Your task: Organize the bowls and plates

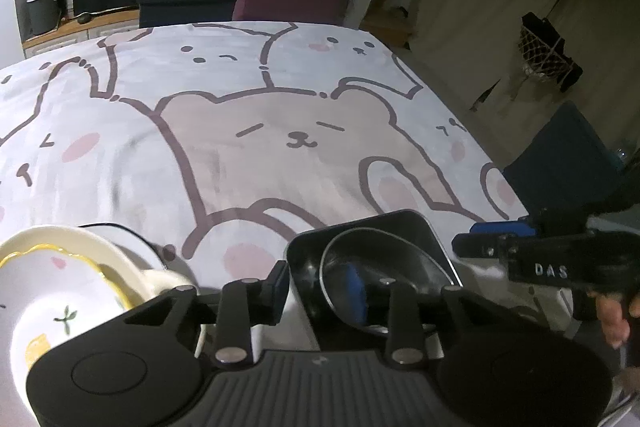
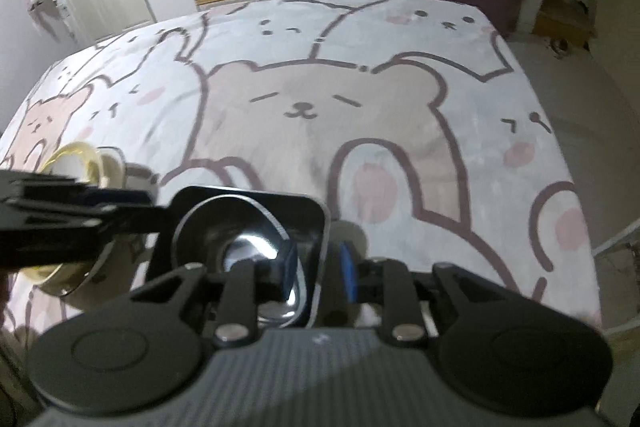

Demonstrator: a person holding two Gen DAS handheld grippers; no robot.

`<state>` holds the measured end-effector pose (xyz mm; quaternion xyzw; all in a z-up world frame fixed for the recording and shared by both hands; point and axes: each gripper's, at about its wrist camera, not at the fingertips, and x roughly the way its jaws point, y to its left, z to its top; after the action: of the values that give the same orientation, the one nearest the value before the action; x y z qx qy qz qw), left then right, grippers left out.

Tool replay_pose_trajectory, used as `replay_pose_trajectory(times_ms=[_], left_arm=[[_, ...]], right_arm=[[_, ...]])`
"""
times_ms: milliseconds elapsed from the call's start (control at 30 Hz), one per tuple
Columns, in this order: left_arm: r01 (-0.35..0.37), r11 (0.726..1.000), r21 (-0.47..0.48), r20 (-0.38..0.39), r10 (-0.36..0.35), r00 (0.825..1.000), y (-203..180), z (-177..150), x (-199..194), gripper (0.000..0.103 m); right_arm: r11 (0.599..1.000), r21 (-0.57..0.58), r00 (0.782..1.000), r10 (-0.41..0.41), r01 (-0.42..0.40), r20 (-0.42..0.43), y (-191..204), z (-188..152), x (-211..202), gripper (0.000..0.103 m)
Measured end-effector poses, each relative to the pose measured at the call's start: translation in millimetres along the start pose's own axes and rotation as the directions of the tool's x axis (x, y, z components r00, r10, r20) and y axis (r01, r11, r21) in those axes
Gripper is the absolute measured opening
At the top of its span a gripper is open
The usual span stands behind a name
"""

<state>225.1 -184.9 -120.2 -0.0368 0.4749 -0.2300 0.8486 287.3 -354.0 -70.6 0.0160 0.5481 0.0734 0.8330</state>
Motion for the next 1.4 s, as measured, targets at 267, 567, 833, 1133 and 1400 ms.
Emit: replay_pose_trajectory(times_ms=[267,567,833,1133,1400], left_arm=[[0.03,0.999,0.03,-0.014,-0.029,0.999,-3.1,-6.2,-4.5,0.034],[0.003,0.999,0.045,-0.054,-0.001,0.999,-2.7,-11.0,2.9,0.024],[-0.008,0.998,0.059,-0.087,0.013,0.996,-3.4,-15.1,11.0,0.021],[-0.025,0.998,0.053,-0.108,0.031,0.994,-1.6,-15.1,27.6,0.021],[-0.02,0.999,0.041,-0.117,0.024,0.993,-3.8,-13.3,35.1,0.012]], right_arm=[[1.0,-0.01,0.998,-0.021,0.021,-0.062,-7.2,2.2,20.8,0.029],[0.998,-0.049,0.994,-0.039,0.034,-0.104,2.9,5.0,34.9,0.022],[0.997,-0.072,0.993,-0.032,0.024,-0.115,5.9,4.0,38.6,0.014],[0.998,-0.053,0.993,-0.037,0.031,-0.114,-0.1,3.5,36.6,0.015],[0.998,-0.053,0.99,-0.033,0.026,-0.136,1.9,2.8,40.3,0.014]])
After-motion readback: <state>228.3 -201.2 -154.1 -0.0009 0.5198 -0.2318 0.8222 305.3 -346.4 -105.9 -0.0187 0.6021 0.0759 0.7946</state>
